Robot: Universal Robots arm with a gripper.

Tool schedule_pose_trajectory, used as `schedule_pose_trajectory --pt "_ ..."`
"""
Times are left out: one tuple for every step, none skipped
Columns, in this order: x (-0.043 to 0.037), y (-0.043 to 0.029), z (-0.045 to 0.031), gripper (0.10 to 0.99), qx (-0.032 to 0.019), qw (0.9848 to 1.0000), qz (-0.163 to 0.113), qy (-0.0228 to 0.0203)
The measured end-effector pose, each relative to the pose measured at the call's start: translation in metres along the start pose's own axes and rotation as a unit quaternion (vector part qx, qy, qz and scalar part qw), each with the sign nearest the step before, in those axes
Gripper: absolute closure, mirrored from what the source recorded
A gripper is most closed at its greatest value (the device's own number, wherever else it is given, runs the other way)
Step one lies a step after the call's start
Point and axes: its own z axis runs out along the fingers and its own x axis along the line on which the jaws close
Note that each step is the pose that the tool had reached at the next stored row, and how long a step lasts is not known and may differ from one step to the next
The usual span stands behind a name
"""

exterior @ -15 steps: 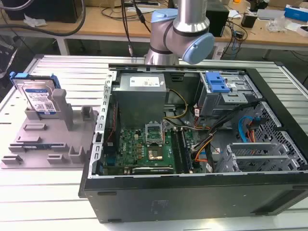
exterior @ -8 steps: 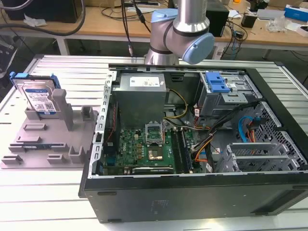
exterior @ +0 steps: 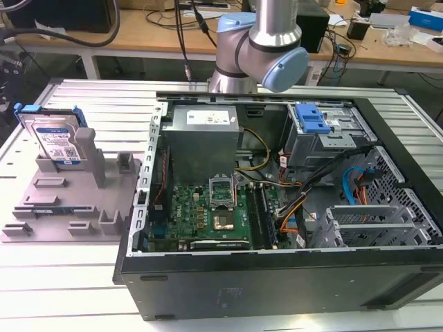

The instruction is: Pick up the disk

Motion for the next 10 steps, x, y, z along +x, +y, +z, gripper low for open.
schedule_pose_trajectory --pt "-0.0004 -0.0001 0.0000 0.980 0.0000 0.9999 -0.012 0.0005" --pt "-0.0008 -0.0002 0.0002 0.980 0.0000 0.9993 -0.036 0.0014" --pt "-0.0010 -0.0002 0.0004 0.980 0.0000 0.9983 -0.058 0.0022" --pt "-0.0010 -0.0003 0.0004 0.980 0.0001 0.9978 -0.066 0.0026" --pt "-0.0011 -0.0003 0.0005 0.980 0.0000 0.9971 -0.076 0.0029" --pt "-0.0012 -0.0003 0.0007 0.980 0.0000 0.9957 -0.092 0.0035" --pt "-0.0012 -0.0003 0.0009 0.980 0.0001 0.9940 -0.109 0.0042" --pt "-0.0013 -0.0003 0.0009 0.980 0.0001 0.9930 -0.118 0.0045" --pt "-0.0014 -0.0004 0.0010 0.980 0.0001 0.9919 -0.127 0.0049" --pt "-0.0014 -0.0004 0.0011 0.980 0.0001 0.9902 -0.139 0.0054"
